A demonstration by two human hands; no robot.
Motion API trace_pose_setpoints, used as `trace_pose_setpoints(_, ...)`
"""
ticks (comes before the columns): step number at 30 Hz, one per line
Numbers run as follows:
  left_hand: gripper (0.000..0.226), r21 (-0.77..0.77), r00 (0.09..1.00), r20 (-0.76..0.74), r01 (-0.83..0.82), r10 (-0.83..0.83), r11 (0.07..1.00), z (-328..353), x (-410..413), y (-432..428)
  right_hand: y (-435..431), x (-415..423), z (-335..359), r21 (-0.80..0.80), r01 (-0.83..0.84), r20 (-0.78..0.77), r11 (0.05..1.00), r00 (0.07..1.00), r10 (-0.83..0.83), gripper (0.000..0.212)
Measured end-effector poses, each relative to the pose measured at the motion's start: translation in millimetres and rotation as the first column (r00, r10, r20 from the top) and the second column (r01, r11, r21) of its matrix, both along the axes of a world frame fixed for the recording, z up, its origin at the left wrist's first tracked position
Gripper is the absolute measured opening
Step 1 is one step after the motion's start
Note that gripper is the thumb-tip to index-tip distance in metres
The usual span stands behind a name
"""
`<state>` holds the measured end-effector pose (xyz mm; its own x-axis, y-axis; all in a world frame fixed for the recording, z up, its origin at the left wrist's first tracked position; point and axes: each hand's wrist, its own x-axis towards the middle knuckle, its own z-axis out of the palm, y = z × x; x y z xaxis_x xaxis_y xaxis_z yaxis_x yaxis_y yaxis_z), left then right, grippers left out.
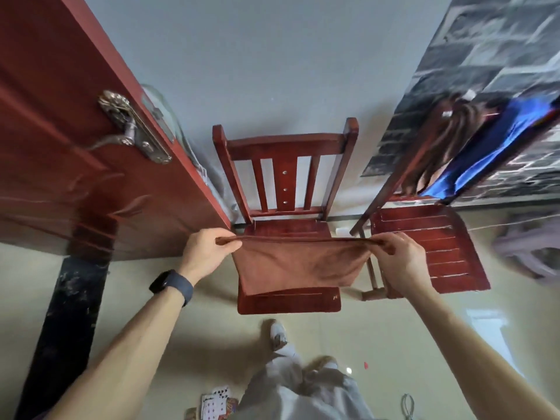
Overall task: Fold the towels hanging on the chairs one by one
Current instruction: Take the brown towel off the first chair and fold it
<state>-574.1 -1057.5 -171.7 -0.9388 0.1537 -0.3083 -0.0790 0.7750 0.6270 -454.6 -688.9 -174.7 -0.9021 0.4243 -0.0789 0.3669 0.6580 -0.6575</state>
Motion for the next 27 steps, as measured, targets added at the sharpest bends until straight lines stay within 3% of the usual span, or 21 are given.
trace_pose_setpoints(3,0.019,-0.215,0.969,-0.205,0.093,-0.138,0.972,6,-3,-10,12,1,1,0.286,-0.154,-0.142,0.946,0.969,0.201,0.016)
trace_pose_setpoints(7,0.033,-0.453,0.794,-0.43,0.221,-0.429,0.864,13,-3,-21,17,1,7,0.392,-0.293,-0.23,0.872,0.887,0.401,0.014)
trace_pose_setpoints(10,0.048,-0.565,0.681,-0.445,0.291,-0.582,0.772,15,-4,-29,19,2,8,0.457,-0.337,-0.212,0.823,0.858,0.469,0.023)
trace_pose_setpoints(12,0.043,-0.574,0.605,-0.499,0.306,-0.62,0.76,16,-4,-33,22,4,10,0.49,-0.371,-0.175,0.788,0.844,0.507,0.024)
trace_pose_setpoints(15,0.038,-0.665,0.444,-0.485,0.371,-0.753,0.648,18,-4,-33,26,6,13,0.525,-0.398,-0.118,0.752,0.841,0.527,0.011)
trace_pose_setpoints(17,0.034,-0.701,0.39,-0.455,0.398,-0.801,0.592,20,-6,-33,27,4,13,0.516,-0.407,-0.074,0.754,0.855,0.513,0.023)
trace_pose_setpoints(19,0.025,-0.67,0.445,-0.47,0.382,-0.762,0.637,22,-12,-30,29,1,12,0.501,-0.404,-0.049,0.765,0.87,0.491,0.026)
trace_pose_setpoints(22,0.01,-0.557,0.623,-0.456,0.356,-0.635,0.75,28,-21,-22,24,-6,14,0.494,-0.431,0.064,0.755,0.884,0.463,0.016)
trace_pose_setpoints(25,0.015,-0.588,0.705,-0.338,0.36,-0.624,0.725,18,-32,-16,15,-19,9,0.461,-0.476,0.206,0.749,0.878,0.432,0.013)
trace_pose_setpoints(27,0.017,-0.612,0.749,-0.299,0.325,-0.591,0.721,4,-42,-14,12,-34,-1,0.466,-0.439,0.212,0.769,0.899,0.384,0.012)
